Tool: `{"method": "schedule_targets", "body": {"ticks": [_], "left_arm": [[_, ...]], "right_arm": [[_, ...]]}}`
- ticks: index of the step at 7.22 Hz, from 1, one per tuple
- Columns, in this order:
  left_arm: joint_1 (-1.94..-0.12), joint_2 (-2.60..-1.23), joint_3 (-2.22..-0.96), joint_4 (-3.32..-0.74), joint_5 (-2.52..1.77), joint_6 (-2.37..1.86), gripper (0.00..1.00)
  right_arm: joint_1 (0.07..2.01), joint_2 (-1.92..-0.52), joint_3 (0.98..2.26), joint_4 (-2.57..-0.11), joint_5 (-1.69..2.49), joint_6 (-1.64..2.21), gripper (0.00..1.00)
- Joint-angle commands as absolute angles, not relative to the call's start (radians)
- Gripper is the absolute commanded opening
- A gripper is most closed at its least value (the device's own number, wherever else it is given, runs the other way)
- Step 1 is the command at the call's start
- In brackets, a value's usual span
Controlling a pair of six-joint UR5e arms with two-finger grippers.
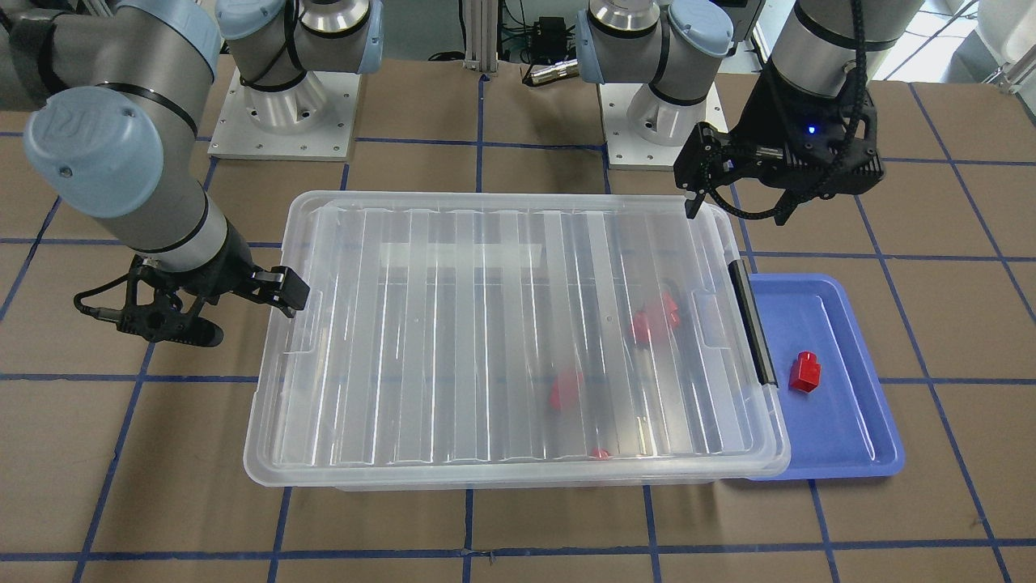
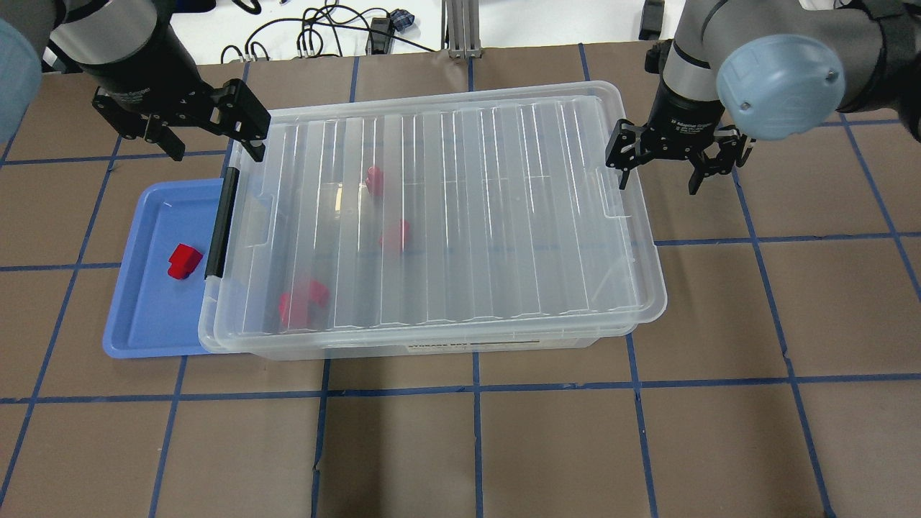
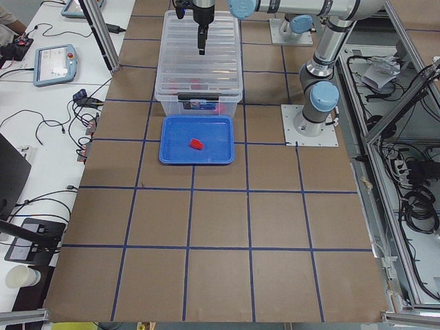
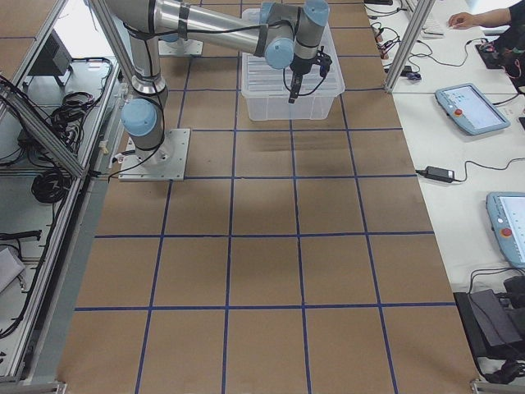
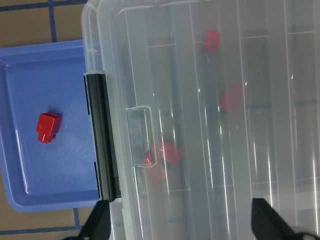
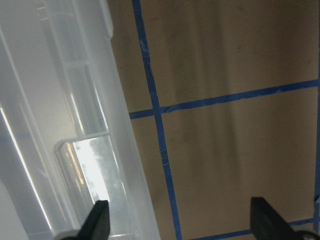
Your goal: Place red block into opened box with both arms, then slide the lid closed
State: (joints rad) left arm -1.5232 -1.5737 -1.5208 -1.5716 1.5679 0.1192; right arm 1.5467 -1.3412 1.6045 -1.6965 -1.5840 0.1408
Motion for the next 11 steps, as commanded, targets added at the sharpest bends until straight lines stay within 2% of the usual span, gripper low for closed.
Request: {"method": "schedule_targets", "body": {"ticks": [1,6,11], "left_arm": [[-1.523,-1.574,-1.531,-1.565,1.568,0.123,1.0],[-1.523,-1.577,-1.534,-1.552,1.569,0.121,1.0],[-1.525,-1.591,-1.529,-1.551,1.568,0.112,1.0]], "right_arm": [[1.545,-1.318,1.603,-1.698,-1.589,0.138,1.0],[1.504,-1.308,1.6,-1.697,-1.589,0.133,1.0],[1.379,-1.316,1.595,-1.692,-1.617,-0.075,1.0]]}}
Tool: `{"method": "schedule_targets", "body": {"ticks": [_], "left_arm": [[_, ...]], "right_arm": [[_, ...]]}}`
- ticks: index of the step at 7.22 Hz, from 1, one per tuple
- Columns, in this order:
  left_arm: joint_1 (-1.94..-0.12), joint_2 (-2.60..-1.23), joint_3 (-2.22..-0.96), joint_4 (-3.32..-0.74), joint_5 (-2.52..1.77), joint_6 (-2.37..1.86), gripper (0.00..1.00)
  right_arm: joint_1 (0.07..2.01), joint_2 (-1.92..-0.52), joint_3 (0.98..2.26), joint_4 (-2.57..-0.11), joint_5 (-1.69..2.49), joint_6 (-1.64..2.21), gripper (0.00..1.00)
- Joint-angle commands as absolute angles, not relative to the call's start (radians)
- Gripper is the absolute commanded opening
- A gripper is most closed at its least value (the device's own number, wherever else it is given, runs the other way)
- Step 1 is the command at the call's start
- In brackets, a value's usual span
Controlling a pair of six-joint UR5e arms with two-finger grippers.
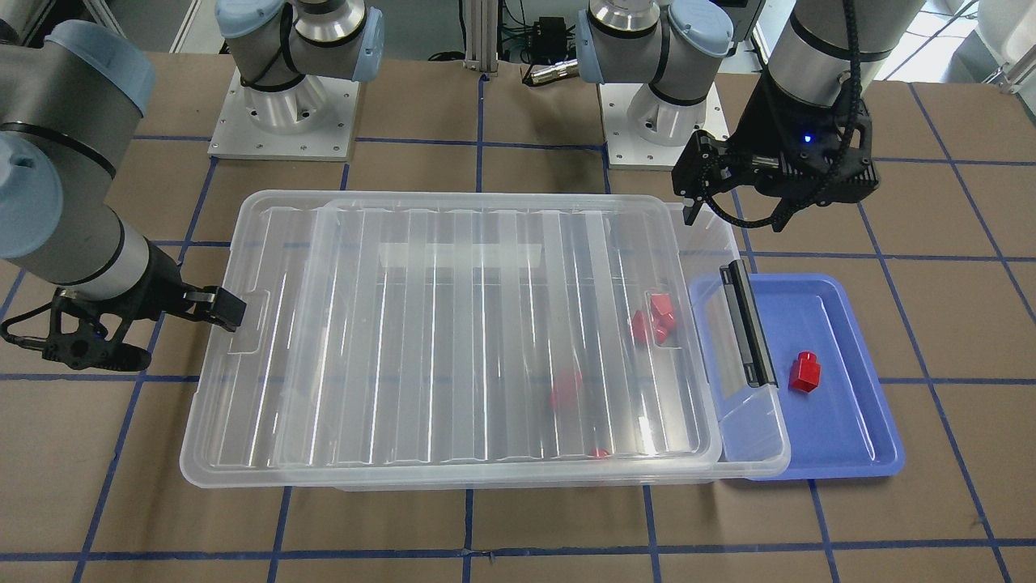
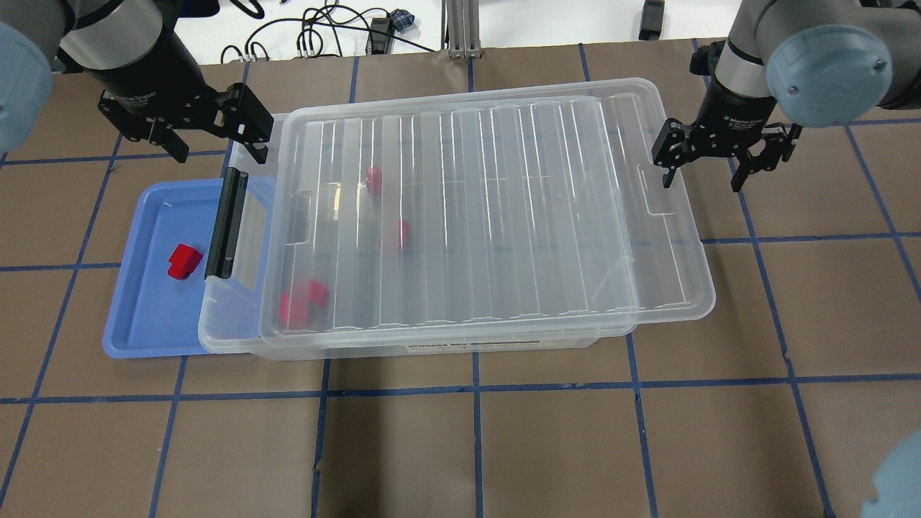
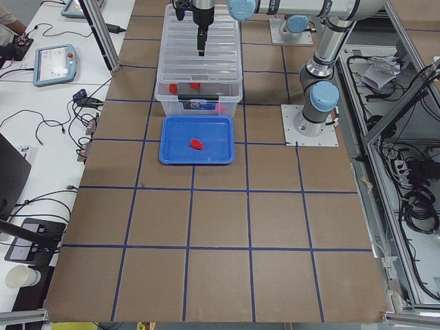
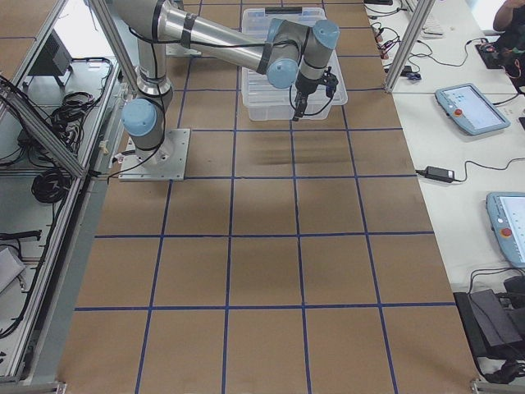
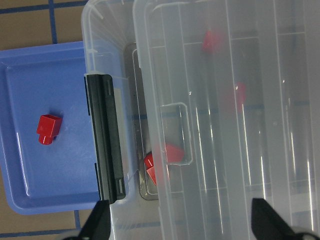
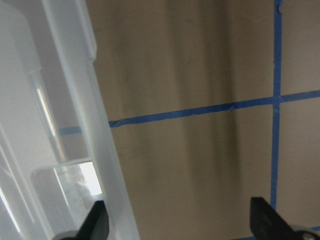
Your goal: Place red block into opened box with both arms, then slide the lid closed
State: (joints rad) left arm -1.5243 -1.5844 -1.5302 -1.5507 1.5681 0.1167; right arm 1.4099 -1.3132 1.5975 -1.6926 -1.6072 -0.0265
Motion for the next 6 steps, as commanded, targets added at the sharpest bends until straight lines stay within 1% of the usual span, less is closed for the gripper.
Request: {"method": "schedule_targets", "body": {"ticks": [1,6], "left_arm": [[-1.525,-1.573,-1.538,-1.551,1.568,0.121,1.0],[-1.525,-1.563,-1.542,-1.557,1.575,0.123,1.0]], "right_arm": [[1.362,-1.315,1.594,-1.693,-1.618,-0.122,1.0],[1.255,-1.318,1.592,-1.698,-1.69,-0.326,1.0]]}}
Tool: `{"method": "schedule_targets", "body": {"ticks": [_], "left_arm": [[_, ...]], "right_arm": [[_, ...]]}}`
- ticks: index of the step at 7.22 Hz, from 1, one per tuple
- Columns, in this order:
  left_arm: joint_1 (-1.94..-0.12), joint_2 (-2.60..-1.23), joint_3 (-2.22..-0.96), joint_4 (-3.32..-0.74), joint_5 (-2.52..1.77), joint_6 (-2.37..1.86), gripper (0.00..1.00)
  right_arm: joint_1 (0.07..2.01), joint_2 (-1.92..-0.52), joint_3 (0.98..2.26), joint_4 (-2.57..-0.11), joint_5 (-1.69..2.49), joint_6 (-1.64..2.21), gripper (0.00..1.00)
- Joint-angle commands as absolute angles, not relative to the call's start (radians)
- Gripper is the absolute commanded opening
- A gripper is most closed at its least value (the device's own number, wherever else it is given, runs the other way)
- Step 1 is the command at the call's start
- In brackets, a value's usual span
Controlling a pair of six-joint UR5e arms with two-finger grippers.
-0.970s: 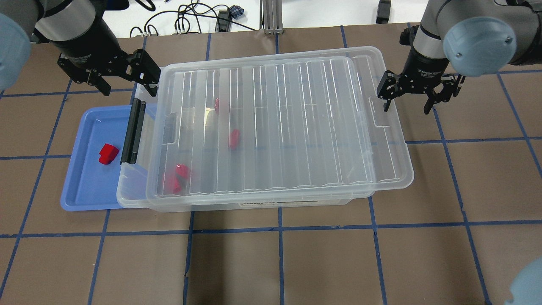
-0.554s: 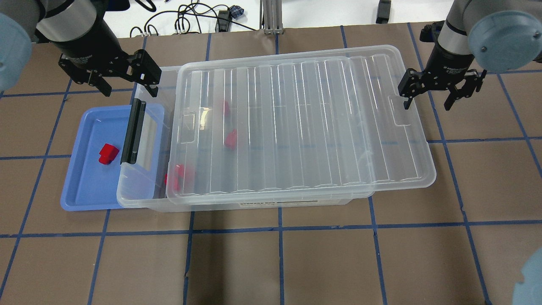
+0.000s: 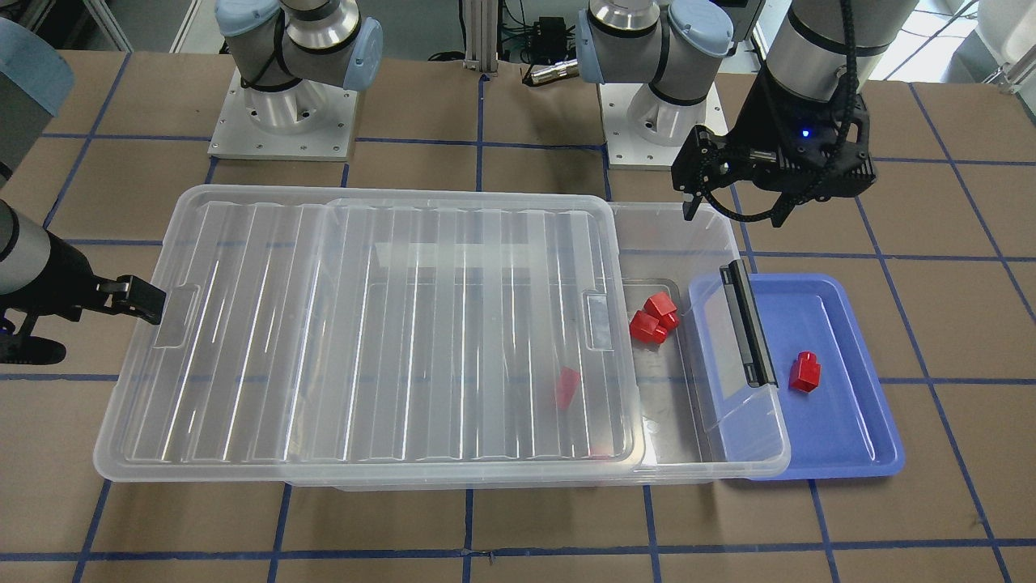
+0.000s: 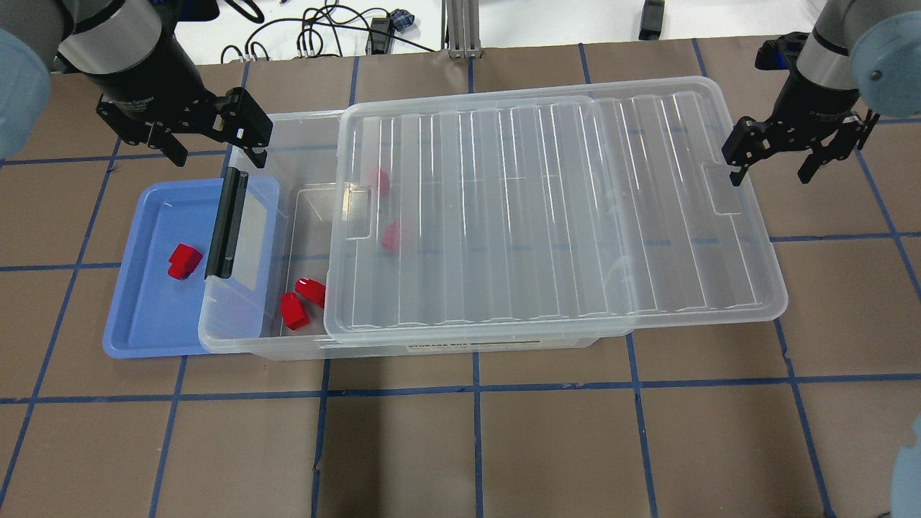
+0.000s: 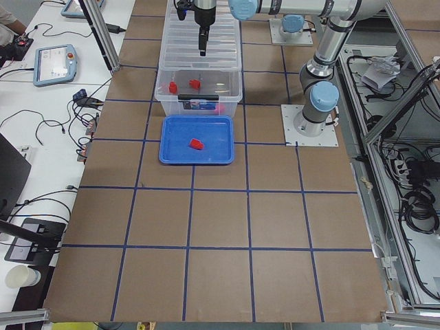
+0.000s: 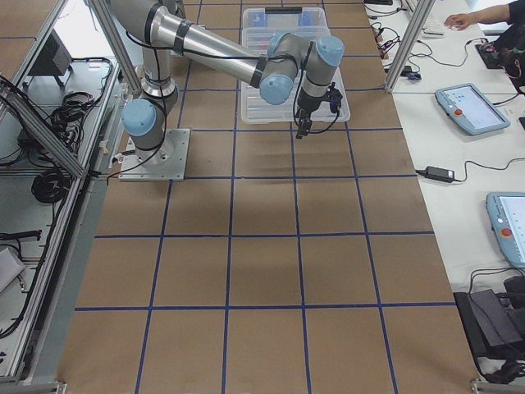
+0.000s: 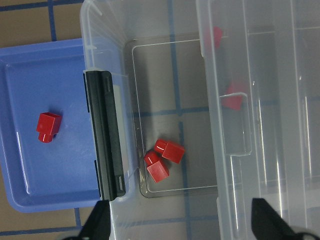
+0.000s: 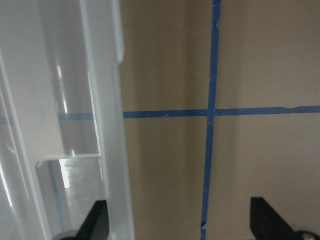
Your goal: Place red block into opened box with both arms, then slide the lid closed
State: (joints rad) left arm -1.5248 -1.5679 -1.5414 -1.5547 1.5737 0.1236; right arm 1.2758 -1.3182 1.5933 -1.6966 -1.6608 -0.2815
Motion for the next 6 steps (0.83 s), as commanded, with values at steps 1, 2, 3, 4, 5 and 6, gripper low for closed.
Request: {"method": "schedule_targets", "body": {"ticks": [1,2,3,4,5,6], "left_arm": [[-1.528,-1.562,-1.542,-1.562,1.591,0.108,1.0],[-1.529,-1.568,-1.539,-1.562,1.655,0.106,1.0],[-1.529,-1.578,-1.54,-1.562,1.646,0.107,1.0],[-1.529,-1.583,-1.54,-1.56,1.644,0.107,1.0],[-1.529,-1.583,-1.54,-1.562,1.641,0.109,1.0],[-1.522,-1.586,-1.54,-1.56,1.552,0.12,1.0]], "right_arm": [[1.238,-1.318,1.592,-1.706,-1.692,-0.365,1.0],[1.22,-1.318,1.591,-1.706,-1.692,-0.395,1.0],[1.212,-1.318,1.589,-1.706,-1.693,-0.409,1.0],[1.21,-1.318,1.588,-1.712,-1.694,-0.414,1.0],[1.207,-1.316,1.588,-1.716,-1.695,-0.435,1.0],[1.194,-1.316,1.588,-1.723,-1.695,-0.448,1.0]]}}
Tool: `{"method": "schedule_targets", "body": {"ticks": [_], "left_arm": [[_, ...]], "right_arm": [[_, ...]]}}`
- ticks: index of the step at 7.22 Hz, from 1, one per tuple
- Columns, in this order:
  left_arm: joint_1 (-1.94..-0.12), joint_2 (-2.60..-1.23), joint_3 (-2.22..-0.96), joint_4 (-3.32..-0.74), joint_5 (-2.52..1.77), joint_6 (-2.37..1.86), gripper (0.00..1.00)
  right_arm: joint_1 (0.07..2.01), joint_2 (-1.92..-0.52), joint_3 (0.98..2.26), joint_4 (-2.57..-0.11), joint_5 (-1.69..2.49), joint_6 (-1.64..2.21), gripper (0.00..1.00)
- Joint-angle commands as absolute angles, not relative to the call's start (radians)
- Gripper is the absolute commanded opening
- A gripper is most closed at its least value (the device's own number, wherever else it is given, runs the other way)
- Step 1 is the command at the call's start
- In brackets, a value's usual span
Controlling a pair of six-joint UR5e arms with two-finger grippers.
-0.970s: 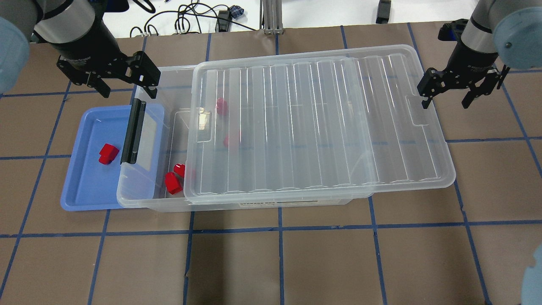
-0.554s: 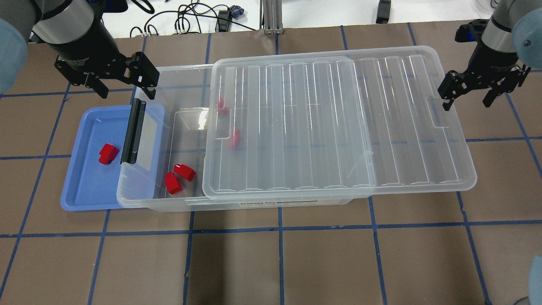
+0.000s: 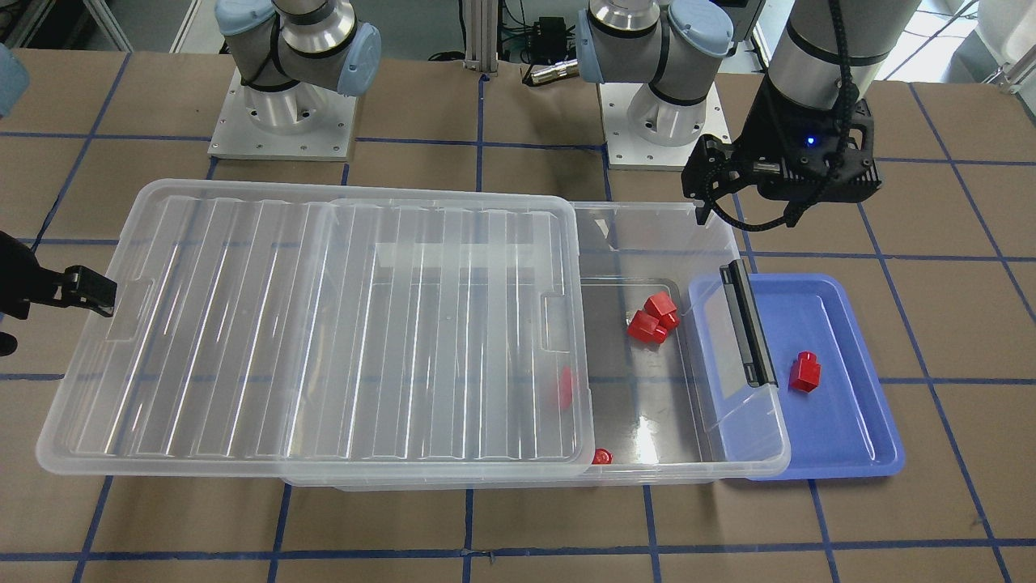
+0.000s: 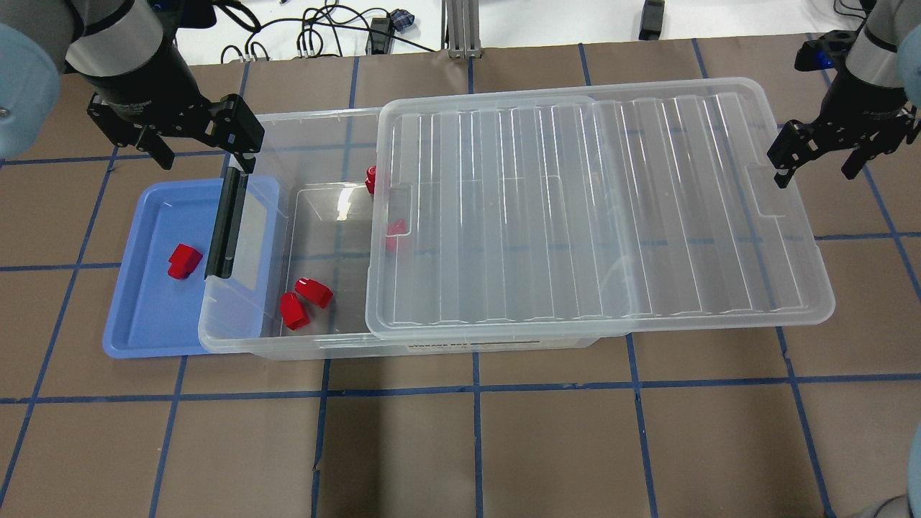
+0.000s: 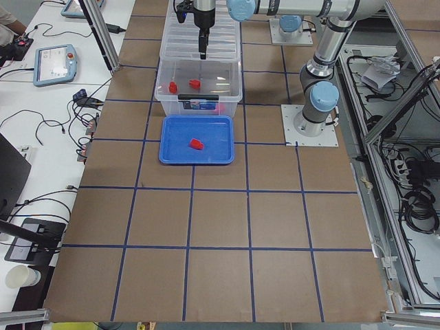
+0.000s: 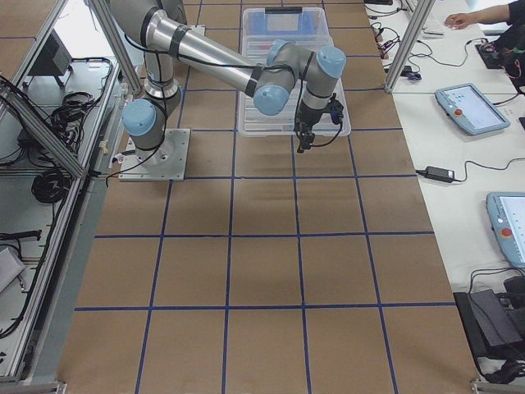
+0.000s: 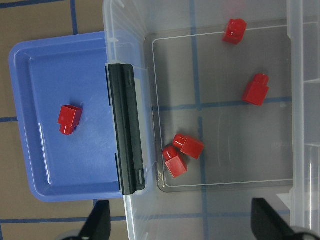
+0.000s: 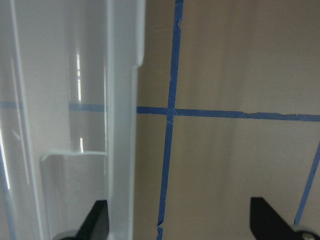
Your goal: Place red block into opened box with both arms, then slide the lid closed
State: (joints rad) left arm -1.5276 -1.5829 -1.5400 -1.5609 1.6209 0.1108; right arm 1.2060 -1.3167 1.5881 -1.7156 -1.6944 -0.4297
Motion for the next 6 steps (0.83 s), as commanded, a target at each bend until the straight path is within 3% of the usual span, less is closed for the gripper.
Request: {"method": "schedule_targets", "body": {"ticks": [1,6], "left_arm": [[-1.499,-1.586,-1.536,-1.557,1.507,0.139,1.0],[-1.231,-1.673,-1.643,-1.488,1.506,0.361,1.0]], "right_arm": [[1.169,-1.316,1.588,-1.723,-1.694,-0.449,1.0],[1.166,-1.33,1.58,-1.715,-1.683,-0.454,1.0]]}}
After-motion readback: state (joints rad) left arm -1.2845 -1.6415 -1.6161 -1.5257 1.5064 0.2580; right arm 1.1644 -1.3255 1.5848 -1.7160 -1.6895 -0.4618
